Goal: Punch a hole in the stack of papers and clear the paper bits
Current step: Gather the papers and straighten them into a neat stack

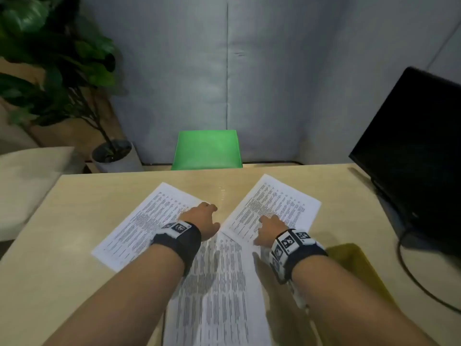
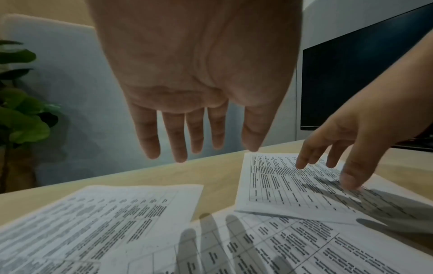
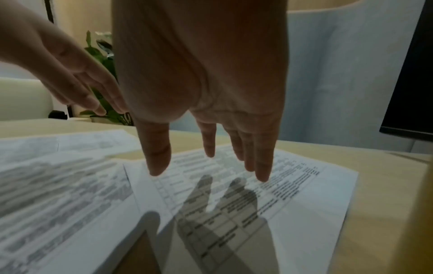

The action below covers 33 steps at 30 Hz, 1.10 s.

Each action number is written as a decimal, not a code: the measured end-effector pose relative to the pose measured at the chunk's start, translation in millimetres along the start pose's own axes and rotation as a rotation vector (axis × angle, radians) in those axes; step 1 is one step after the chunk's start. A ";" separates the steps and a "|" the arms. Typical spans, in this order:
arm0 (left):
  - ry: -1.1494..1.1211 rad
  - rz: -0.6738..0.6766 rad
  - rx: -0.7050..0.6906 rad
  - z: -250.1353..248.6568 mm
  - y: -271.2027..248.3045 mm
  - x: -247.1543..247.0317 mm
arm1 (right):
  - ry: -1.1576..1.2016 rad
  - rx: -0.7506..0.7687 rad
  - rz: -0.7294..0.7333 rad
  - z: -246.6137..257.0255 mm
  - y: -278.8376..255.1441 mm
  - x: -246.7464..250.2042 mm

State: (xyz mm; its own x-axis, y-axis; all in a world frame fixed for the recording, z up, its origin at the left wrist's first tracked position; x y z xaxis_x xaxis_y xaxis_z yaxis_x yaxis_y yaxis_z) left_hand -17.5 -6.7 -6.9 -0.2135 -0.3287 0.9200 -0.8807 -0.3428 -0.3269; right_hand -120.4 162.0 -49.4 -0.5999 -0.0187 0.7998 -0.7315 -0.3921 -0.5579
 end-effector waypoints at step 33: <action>-1.209 -0.087 0.322 34.7 27.3 39.9 | 0.047 0.496 -0.283 45.7 -50.9 45.2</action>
State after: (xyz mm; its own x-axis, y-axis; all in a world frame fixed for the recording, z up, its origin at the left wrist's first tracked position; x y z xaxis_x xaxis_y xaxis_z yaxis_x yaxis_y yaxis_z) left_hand -35.4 -59.7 13.4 0.5140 -0.8318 0.2095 -0.6929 -0.5466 -0.4702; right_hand -95.4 139.1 25.4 -0.4247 0.1862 0.8860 -0.6328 -0.7609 -0.1435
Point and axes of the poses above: each hand's wrist, its own y-axis towards the middle knuckle, its own x-axis out of the back of the hand, z = x × y, the point moved 2 cm from there along y, towards the middle knuckle, and after that the axes turned 1 degree about -z, right-handed, at the moved point
